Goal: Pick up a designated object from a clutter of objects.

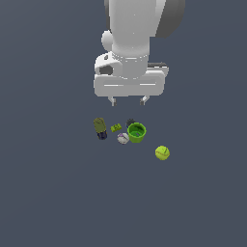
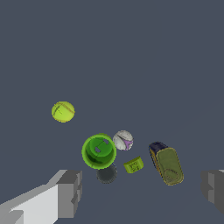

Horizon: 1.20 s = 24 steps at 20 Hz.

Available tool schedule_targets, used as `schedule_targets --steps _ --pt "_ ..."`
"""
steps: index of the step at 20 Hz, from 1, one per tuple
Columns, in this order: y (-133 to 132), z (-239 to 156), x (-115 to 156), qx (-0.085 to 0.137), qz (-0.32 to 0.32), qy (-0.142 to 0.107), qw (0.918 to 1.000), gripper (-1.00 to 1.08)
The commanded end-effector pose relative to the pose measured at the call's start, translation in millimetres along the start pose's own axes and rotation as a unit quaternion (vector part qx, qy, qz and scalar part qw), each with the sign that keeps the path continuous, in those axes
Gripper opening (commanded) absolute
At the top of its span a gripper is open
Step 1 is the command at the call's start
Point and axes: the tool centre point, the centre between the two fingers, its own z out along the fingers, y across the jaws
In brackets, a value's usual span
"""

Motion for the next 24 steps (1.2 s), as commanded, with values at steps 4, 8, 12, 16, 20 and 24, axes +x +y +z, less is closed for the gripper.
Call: schedule_targets --steps 4,8,12,16,20,24 --pt "0.5 -0.3 0.1 0.002 0.000 0.000 1.0000 1.00" --pt "2.2 -1.2 0.4 0.012 -0.002 -0.001 0.9999 1.00" --pt "2.6 -1.3 0.7 0.015 -0.002 -0.001 0.9999 1.00" --pt "2.5 -1.3 0.6 0.015 -0.002 -0.001 0.9999 1.00" --pt "-0.8 3.3 3.5 0.014 0.003 -0.002 0.9999 1.00" --pt "-8.6 13.6 9.4 0.013 0.013 -0.002 0.9998 1.00"
